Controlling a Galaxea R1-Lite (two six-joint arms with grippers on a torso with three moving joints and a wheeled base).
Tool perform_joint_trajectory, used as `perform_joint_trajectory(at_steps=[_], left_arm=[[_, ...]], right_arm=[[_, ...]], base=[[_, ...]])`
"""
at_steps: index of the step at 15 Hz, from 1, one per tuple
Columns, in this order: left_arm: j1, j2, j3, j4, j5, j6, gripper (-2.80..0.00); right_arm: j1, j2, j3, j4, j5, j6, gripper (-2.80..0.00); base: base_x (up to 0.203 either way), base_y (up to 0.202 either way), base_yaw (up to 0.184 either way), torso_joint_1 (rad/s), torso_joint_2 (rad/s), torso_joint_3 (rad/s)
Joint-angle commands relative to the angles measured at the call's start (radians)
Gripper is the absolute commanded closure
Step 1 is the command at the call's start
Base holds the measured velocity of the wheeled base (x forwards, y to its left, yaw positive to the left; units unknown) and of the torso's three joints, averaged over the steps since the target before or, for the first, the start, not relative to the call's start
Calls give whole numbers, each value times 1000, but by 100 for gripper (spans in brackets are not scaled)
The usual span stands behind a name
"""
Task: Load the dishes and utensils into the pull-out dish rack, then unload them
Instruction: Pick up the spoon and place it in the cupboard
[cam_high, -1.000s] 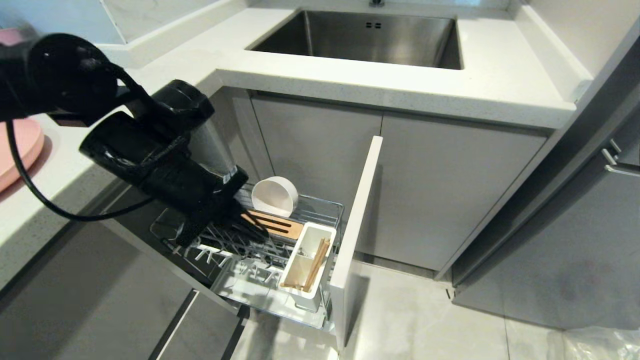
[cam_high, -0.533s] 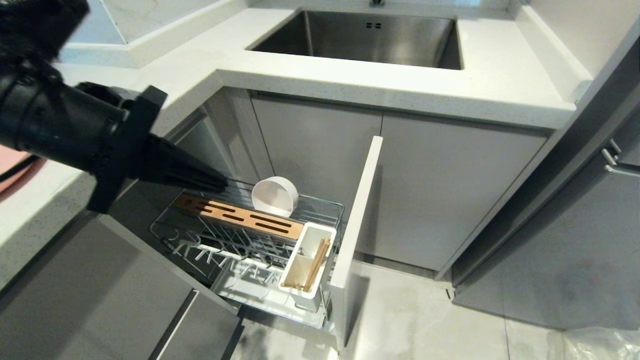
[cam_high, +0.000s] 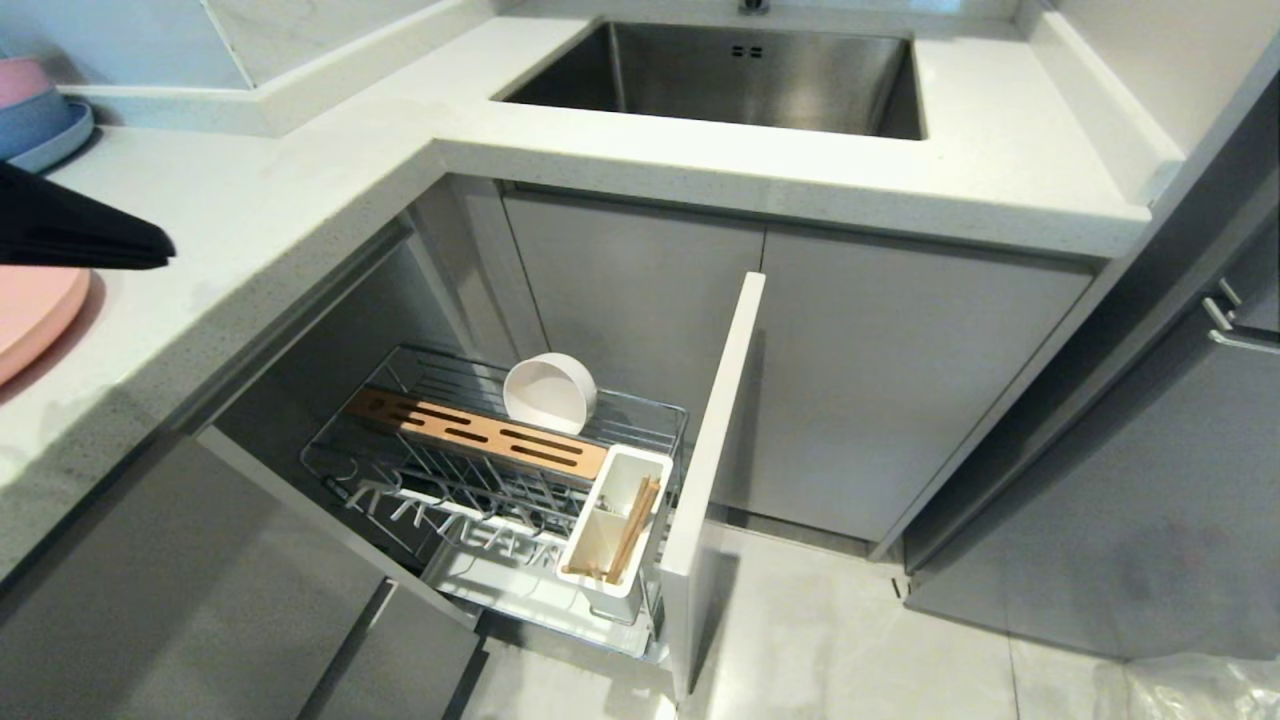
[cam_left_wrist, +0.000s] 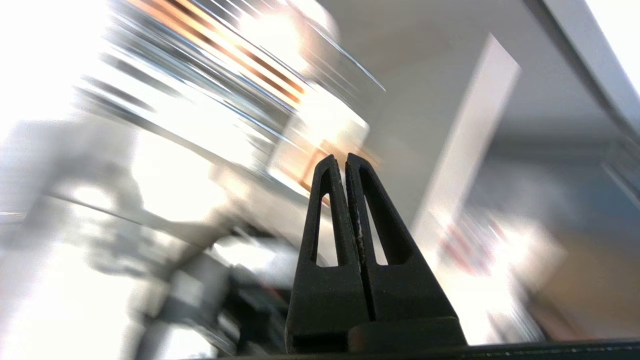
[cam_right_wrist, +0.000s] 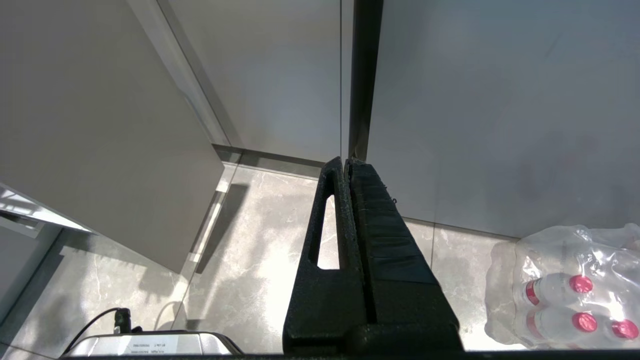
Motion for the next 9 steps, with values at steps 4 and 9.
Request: perform_joint_trajectory(at_steps=[4,9], left_arm=[[314,-76,-1,0,120,104,0],[707,-104,4,-4,138,186,0]], right_arm=[[0,1,2,0,0,0,0],[0,1,2,0,0,0,0]], base=[[0,0,0,0,0,0],[0,0,0,0,0,0]])
